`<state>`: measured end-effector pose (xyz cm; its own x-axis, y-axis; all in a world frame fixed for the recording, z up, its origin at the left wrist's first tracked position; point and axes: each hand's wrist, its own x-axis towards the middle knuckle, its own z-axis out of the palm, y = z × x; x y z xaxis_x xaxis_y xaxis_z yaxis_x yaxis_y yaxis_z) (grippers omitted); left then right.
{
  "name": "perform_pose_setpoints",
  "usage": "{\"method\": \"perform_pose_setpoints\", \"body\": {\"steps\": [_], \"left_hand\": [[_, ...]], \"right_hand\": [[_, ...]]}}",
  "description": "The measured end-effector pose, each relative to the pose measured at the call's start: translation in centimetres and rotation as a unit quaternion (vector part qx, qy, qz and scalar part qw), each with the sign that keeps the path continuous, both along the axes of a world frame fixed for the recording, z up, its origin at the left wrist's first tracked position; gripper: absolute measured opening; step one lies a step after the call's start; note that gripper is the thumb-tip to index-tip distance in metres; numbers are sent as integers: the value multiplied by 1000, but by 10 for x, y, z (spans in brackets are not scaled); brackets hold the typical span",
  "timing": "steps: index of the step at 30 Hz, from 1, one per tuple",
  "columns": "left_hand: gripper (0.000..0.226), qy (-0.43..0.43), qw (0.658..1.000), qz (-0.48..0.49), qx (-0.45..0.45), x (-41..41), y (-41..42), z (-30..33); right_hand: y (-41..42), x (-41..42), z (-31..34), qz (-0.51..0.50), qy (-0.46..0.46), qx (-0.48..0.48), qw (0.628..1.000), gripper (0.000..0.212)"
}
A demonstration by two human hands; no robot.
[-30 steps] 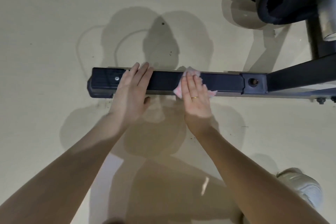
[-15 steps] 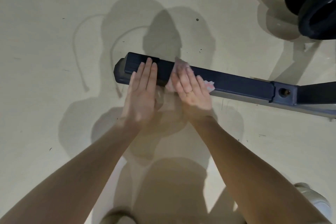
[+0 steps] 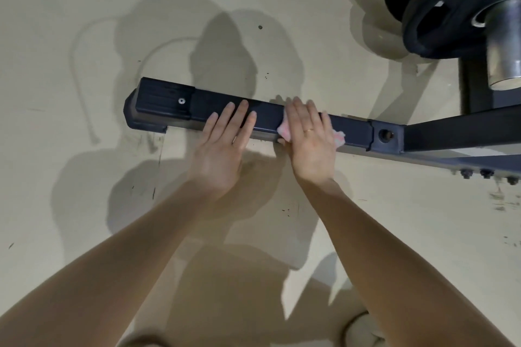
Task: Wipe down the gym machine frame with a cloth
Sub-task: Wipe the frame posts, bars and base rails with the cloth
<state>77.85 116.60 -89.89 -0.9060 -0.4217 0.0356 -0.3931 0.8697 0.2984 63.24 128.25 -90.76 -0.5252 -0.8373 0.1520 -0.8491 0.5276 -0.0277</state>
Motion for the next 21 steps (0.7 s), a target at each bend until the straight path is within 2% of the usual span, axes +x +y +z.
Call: {"method": "perform_pose_setpoints", "body": {"steps": [3,6,8,9,12,15,17,21], "left_hand": [[64,24,1000,-10,6,3,-4,0],[65,22,1000,-6,15,3,-5,2],[66,17,1000,-2,12,3,-4,1],[67,16,1000,0,10,3,-4,2],[79,-12,1000,-6,12,4,-6,9],[80,-48,998,-21,38,6,-11,12],[79,-47,998,-29,39,7,-14,11],[74,-34,997,-34,64,7,-17,11]], "right_hand": [[-5,-8,6,64,-27,3,998,65],[10,-19,24,129,-168,73,975,83],[22,-28,33,143,-258,87,952,80],[27,-34,34,151,-260,85,950,78],[36,-43,28,154,-106,86,979,69],[24,-35,22,145,23,53,988,54],[8,-22,15,115,49,19,992,51],[-11,8,-1,24,34,-15,999,50]]}}
